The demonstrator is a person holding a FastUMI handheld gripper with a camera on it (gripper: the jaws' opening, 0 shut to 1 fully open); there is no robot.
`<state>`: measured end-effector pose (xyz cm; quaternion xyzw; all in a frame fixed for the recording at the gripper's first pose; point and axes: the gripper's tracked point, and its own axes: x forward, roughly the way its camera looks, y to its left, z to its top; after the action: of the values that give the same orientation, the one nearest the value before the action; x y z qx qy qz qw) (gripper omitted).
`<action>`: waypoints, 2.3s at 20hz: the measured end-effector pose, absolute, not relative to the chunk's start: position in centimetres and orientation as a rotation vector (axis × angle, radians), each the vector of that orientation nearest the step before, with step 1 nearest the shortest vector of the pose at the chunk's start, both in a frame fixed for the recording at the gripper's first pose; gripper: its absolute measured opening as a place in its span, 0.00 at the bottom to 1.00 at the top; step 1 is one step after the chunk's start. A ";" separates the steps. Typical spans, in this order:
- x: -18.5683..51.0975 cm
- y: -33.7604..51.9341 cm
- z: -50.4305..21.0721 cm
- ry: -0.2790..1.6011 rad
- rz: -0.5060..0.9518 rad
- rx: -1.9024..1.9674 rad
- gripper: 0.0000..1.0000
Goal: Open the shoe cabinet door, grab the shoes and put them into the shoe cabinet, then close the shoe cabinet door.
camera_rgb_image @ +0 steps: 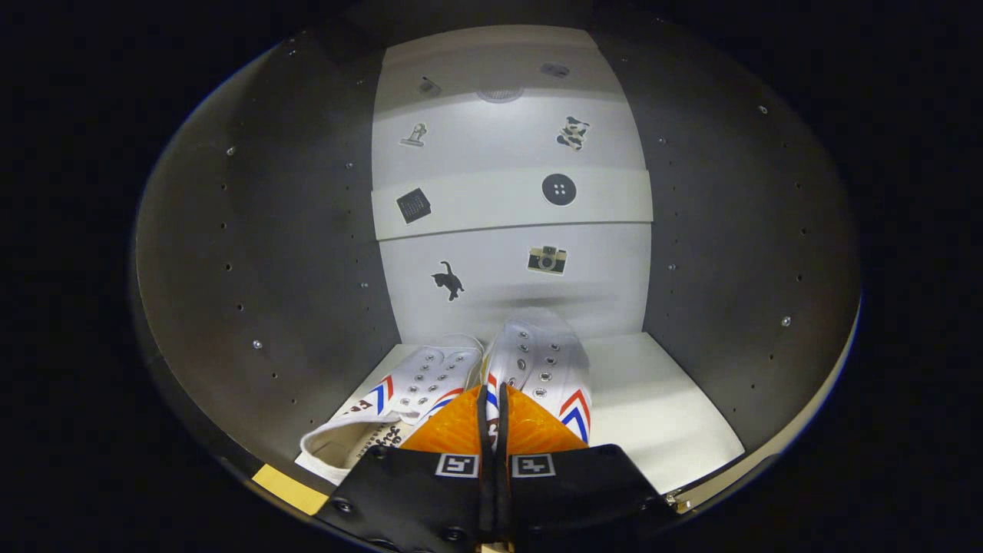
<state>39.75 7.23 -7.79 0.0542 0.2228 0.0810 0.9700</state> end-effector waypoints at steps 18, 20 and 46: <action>17.1 5.0 0.3 0.326 0.198 0.076 0.98; 13.8 4.3 1.7 0.305 0.197 0.073 0.98; -6.4 -17.7 12.4 0.183 0.168 0.078 0.98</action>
<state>-6.36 -17.67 12.44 0.0387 0.0911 0.0840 0.9915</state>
